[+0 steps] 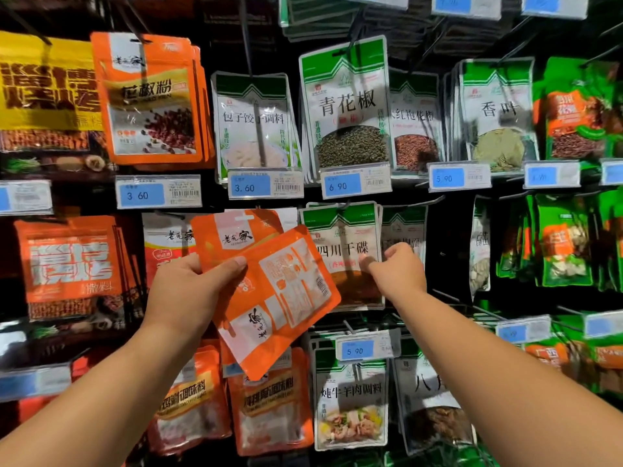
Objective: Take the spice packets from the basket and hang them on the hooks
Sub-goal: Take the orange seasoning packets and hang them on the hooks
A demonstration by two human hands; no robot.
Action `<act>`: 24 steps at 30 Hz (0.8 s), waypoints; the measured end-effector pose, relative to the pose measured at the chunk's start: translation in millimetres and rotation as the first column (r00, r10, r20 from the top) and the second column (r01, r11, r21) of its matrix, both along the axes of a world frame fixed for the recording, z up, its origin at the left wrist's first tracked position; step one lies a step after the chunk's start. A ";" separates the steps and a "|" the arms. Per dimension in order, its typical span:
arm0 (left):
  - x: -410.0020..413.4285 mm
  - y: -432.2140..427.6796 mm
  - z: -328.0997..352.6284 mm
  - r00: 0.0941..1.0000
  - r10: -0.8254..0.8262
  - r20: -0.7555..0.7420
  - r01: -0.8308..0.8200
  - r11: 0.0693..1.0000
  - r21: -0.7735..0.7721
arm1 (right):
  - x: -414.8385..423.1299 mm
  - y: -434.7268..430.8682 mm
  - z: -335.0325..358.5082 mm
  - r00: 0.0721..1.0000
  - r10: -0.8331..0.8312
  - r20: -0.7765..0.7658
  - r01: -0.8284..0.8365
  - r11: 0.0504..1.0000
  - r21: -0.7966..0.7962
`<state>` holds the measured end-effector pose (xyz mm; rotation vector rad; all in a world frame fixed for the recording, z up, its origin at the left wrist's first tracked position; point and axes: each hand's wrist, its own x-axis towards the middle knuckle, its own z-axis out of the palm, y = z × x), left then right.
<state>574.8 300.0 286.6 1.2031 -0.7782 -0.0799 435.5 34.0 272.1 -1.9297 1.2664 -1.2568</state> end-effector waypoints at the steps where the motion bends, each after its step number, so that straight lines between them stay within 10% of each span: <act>1: -0.4 -1.2 -0.9 1.000 -0.010 -0.009 0.010 1.000 -0.003 | -4.5 3.0 -2.9 1.000 0.017 0.026 -0.016 0.999 -0.040; 8: -7.9 -10.8 -5.4 0.990 -0.119 -0.076 0.121 0.993 0.015 | -41.4 39.6 -13.3 0.933 0.301 0.198 -0.235 0.925 -0.297; 17: -27.1 -27.6 -27.1 0.935 -0.289 -0.207 0.293 0.956 -0.010 | -66.1 94.1 -32.9 0.628 0.586 0.512 -0.708 0.704 0.062; 24: -50.1 -35.0 -40.8 0.915 -0.301 -0.269 0.309 0.951 -0.013 | -80.3 94.3 -55.5 0.657 0.566 0.498 -0.687 0.722 0.087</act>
